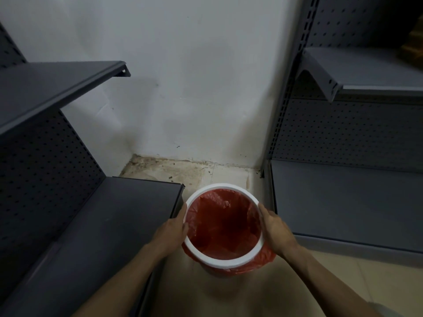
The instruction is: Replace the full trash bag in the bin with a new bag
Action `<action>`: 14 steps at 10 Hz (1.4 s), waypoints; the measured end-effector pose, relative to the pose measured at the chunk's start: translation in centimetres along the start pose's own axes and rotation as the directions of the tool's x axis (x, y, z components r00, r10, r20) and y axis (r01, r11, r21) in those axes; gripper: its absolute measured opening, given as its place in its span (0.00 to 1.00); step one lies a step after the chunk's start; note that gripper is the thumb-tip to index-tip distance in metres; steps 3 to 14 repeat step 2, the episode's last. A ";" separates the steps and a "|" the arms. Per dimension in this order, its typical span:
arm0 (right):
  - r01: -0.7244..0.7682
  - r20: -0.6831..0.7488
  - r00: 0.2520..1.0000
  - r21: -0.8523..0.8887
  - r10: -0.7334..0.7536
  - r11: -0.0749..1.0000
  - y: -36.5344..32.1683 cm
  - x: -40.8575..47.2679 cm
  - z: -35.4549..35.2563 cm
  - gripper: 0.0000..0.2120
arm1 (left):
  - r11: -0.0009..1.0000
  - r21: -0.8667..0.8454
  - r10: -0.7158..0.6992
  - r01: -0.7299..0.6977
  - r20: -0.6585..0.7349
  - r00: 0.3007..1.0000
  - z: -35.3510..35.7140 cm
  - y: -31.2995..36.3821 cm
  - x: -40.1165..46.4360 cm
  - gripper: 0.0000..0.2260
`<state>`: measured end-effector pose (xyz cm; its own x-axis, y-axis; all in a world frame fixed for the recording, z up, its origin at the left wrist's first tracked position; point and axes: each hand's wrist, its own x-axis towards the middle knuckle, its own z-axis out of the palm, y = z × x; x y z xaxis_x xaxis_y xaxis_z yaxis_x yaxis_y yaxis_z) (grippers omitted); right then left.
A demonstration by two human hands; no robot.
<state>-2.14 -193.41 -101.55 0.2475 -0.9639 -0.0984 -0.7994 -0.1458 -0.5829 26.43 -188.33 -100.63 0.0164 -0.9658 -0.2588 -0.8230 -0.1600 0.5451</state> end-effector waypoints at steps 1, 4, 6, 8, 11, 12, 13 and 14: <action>0.010 0.054 0.999 -0.106 -0.005 0.994 -0.4 -0.3 -0.6 0.15 | 0.999 0.016 -0.029 0.029 0.009 1.000 -0.3 0.4 -0.3 0.25; 0.006 0.035 0.999 -0.176 0.000 0.984 -1.4 0.1 -2.3 0.14 | 0.997 0.073 -0.005 0.010 -0.063 0.998 -1.4 0.9 0.1 0.19; 0.006 0.035 0.999 -0.176 0.000 0.984 -1.4 0.1 -2.3 0.14 | 0.997 0.073 -0.005 0.010 -0.063 0.998 -1.4 0.9 0.1 0.19; 0.006 0.035 0.999 -0.176 0.000 0.984 -1.4 0.1 -2.3 0.14 | 0.997 0.073 -0.005 0.010 -0.063 0.998 -1.4 0.9 0.1 0.19; 0.006 0.035 0.999 -0.176 0.000 0.984 -1.4 0.1 -2.3 0.14 | 0.997 0.073 -0.005 0.010 -0.063 0.998 -1.4 0.9 0.1 0.19; 0.006 0.035 0.999 -0.176 0.000 0.984 -1.4 0.1 -2.3 0.14 | 0.997 0.073 -0.005 0.010 -0.063 0.998 -1.4 0.9 0.1 0.19; 0.006 0.035 0.999 -0.176 0.000 0.984 -1.4 0.1 -2.3 0.14 | 0.997 0.073 -0.005 0.010 -0.063 0.998 -1.4 0.9 0.1 0.19; 0.006 0.035 0.999 -0.176 0.000 0.984 -1.4 0.1 -2.3 0.14 | 0.997 0.073 -0.005 0.010 -0.063 0.998 -1.4 0.9 0.1 0.19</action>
